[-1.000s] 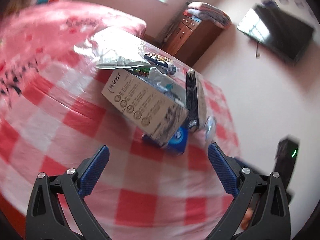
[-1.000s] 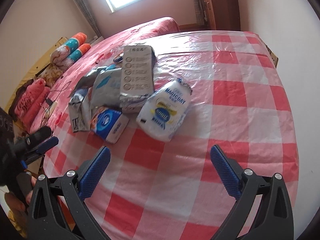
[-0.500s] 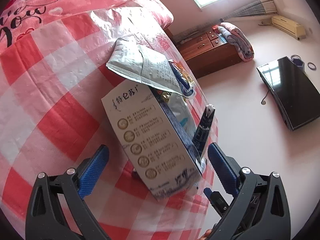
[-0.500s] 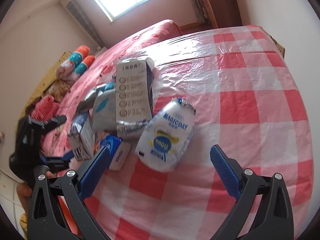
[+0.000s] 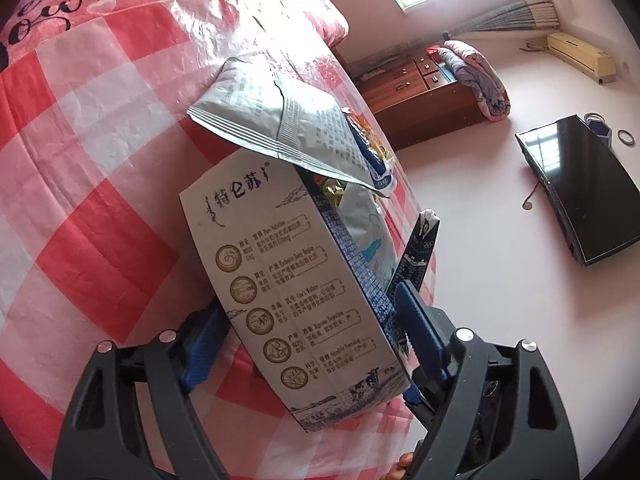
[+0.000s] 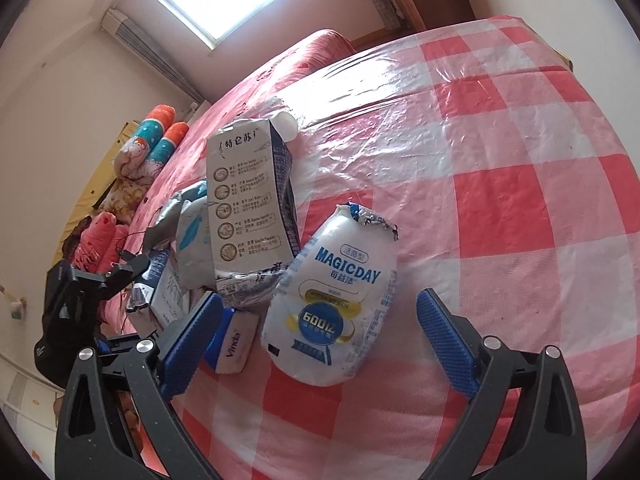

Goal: Collect trash
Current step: 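Grasp the white milk carton with the left tool while the right tool grasps the MAGICDAY bottle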

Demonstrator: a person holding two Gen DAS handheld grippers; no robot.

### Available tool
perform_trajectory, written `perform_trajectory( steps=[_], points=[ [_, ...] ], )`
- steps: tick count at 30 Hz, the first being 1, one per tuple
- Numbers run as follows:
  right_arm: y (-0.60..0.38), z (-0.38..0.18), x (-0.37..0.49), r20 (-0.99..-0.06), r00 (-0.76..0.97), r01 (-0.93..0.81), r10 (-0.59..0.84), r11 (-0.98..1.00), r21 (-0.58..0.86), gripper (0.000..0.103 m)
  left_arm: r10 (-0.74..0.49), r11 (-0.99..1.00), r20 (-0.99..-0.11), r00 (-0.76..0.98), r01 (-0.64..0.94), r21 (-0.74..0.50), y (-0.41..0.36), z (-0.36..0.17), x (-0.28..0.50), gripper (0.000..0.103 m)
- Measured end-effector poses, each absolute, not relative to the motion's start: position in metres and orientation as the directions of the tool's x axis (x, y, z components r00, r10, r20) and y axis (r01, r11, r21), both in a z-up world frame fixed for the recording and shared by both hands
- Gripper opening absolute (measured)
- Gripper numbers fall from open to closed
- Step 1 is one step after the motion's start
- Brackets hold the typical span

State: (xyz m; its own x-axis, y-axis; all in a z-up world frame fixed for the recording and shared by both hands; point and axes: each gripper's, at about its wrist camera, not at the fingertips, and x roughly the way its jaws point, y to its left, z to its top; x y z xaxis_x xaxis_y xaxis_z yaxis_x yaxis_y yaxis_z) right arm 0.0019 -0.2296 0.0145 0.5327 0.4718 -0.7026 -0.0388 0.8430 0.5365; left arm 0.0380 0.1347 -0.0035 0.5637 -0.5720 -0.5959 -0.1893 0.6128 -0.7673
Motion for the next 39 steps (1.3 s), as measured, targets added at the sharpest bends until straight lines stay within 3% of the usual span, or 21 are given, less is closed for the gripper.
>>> perform_trajectory(
  steps=[2,22,30,32,39],
  points=[
    [-0.226,0.014,0.002,-0.714,0.538,-0.046,0.448,0.861,0.506,0.083,-0.561,0.623,-0.601,0.570,-0.187,-0.759,0.135,-0.003,0.033,0.079],
    [-0.201,0.014,-0.024,-0.754,0.567,-0.140,0.331,0.941,0.308,0.070,-0.566,0.663,-0.600,0.565,-0.120,-0.739,0.138,-0.001,-0.004,0.072],
    [-0.196,0.014,-0.050,-0.776,0.549,-0.169,0.310,0.951,0.260,0.071,-0.574,0.678,-0.596,0.561,-0.081,-0.730,0.139,0.002,-0.025,0.071],
    [-0.198,0.014,-0.049,-0.772,0.545,-0.160,0.328,0.944,0.289,0.082,-0.571,0.689,-0.598,0.562,-0.068,-0.722,0.135,0.005,-0.030,0.071],
    [-0.187,0.013,-0.042,-0.777,0.567,-0.147,0.274,0.962,0.231,0.083,-0.564,0.720,-0.607,0.560,-0.026,-0.694,0.130,0.010,-0.051,0.068]
  ],
)
